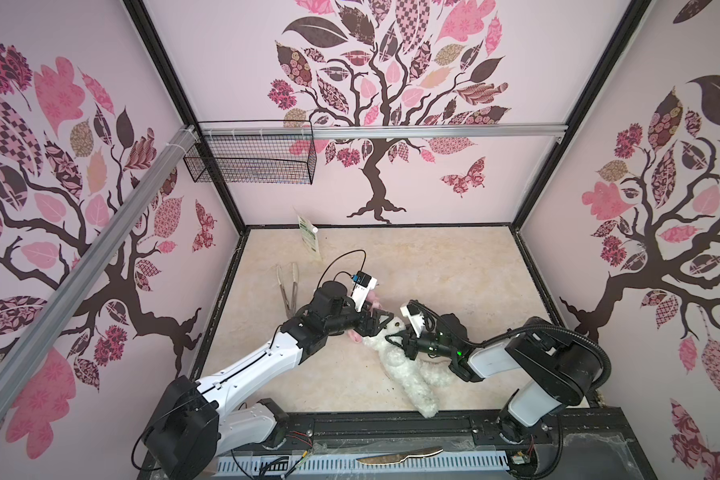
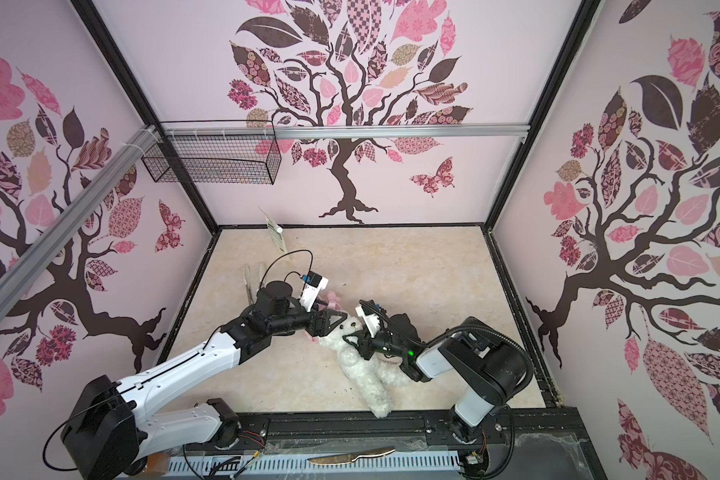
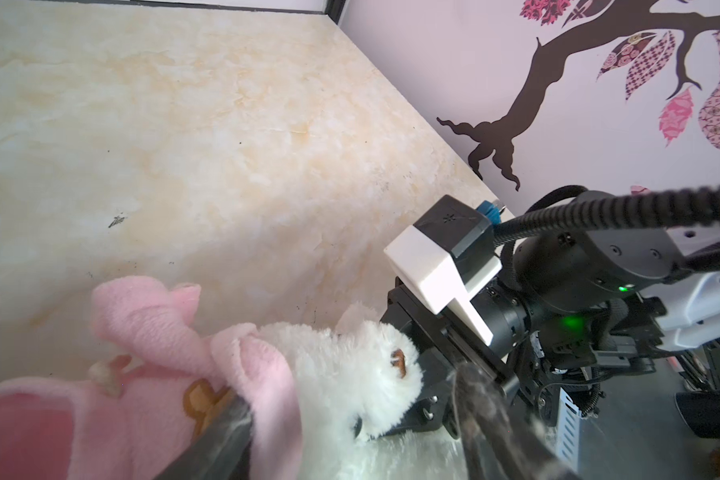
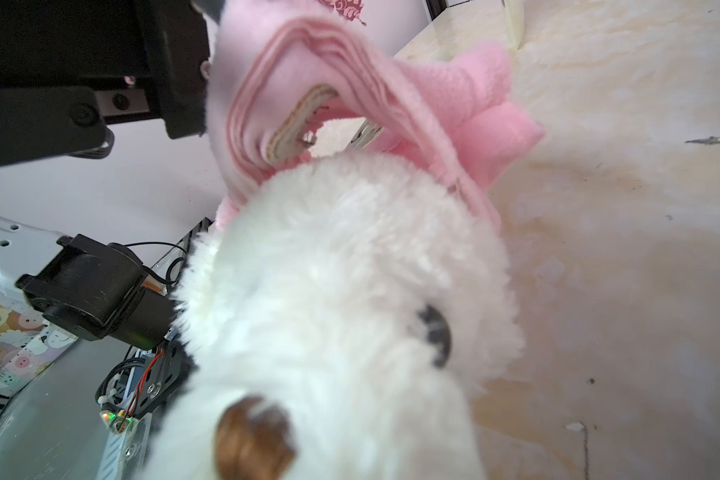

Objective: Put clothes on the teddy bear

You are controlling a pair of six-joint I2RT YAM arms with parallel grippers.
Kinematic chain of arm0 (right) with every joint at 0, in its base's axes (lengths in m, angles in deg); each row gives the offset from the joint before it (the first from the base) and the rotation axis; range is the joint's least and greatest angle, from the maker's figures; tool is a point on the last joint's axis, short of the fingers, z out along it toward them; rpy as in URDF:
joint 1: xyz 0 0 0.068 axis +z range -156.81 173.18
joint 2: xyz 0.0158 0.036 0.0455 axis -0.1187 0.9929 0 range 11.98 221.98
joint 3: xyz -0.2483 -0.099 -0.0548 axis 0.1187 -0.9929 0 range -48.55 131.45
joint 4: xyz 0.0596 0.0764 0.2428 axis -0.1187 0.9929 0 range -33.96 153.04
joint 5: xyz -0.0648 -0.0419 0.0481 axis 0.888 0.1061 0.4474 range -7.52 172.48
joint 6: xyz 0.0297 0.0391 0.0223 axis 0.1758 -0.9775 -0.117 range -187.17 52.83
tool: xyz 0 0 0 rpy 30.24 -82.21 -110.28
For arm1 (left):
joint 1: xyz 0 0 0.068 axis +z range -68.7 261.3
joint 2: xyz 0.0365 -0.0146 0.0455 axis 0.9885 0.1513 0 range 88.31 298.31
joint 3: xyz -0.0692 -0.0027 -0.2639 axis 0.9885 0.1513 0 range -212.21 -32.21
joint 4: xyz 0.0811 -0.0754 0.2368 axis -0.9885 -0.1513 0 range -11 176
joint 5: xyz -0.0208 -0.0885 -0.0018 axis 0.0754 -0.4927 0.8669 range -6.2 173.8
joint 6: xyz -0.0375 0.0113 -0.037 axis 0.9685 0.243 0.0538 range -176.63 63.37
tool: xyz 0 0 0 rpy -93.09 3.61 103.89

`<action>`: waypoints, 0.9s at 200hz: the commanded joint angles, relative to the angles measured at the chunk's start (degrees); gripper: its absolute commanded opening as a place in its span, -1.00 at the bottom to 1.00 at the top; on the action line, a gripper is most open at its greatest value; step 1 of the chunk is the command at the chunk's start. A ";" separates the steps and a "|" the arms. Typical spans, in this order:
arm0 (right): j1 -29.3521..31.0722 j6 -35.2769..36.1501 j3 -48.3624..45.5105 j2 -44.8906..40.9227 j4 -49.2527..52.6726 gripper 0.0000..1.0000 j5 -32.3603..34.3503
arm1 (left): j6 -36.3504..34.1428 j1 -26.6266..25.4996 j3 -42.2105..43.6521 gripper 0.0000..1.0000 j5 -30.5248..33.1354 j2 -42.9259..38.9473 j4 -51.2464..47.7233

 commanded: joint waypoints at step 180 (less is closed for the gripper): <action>-6.67 5.08 3.29 -22.05 32.88 -0.76 -31.81 | -5.32 3.48 5.26 -1.00 3.22 -1.81 -4.38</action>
